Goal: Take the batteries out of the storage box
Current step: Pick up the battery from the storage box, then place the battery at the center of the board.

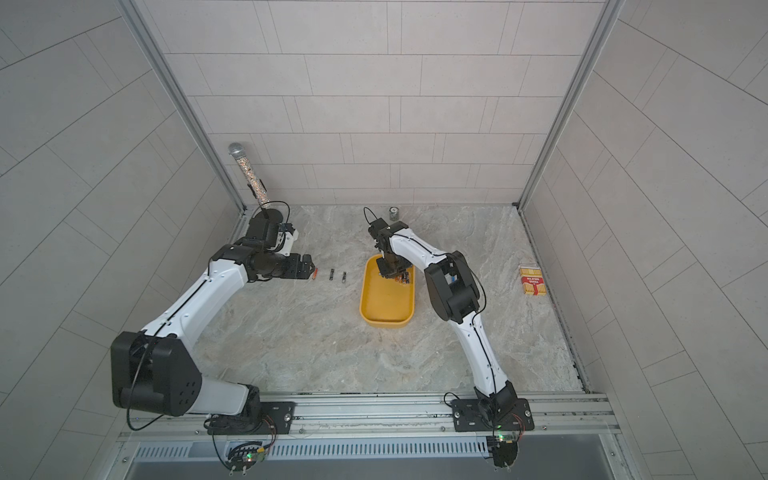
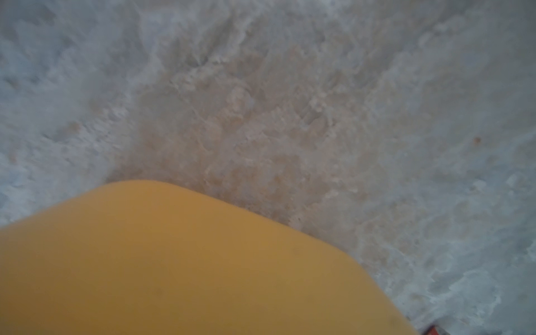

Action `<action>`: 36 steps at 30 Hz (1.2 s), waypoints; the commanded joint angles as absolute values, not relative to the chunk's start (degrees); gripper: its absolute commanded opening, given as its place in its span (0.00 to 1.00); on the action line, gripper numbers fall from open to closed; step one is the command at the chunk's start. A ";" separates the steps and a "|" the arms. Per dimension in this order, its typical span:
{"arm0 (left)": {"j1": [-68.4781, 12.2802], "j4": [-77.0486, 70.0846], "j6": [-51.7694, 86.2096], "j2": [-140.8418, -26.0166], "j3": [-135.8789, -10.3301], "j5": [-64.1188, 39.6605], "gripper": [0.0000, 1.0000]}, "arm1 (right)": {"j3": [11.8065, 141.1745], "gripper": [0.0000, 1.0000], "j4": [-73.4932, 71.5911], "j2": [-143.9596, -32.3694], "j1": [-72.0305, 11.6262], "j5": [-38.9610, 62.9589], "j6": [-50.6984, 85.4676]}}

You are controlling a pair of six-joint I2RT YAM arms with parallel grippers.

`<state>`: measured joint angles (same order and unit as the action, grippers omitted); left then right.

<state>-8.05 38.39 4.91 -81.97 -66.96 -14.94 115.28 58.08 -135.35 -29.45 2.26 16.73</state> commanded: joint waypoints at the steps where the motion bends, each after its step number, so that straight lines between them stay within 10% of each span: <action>1: -8.01 39.81 4.57 -82.05 -68.36 -14.18 0.96 | 114.96 0.18 59.05 -138.41 -29.47 4.01 17.50; 16: -8.08 39.14 4.78 -80.52 -68.13 -15.29 0.96 | 113.87 0.00 61.16 -121.26 -28.87 4.90 21.06; 28: -33.74 41.07 -6.06 -80.16 -67.23 -7.27 0.96 | 74.23 0.00 48.59 -85.82 -19.13 -2.76 27.20; 36: -35.78 42.21 -6.44 -82.01 -68.38 -4.63 0.96 | 57.93 0.00 42.30 -83.86 -21.72 -2.16 31.43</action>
<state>-36.36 40.77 -5.21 -82.15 -66.96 -7.07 59.51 46.22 -83.13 -20.18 -0.95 28.88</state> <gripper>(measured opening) 0.961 0.126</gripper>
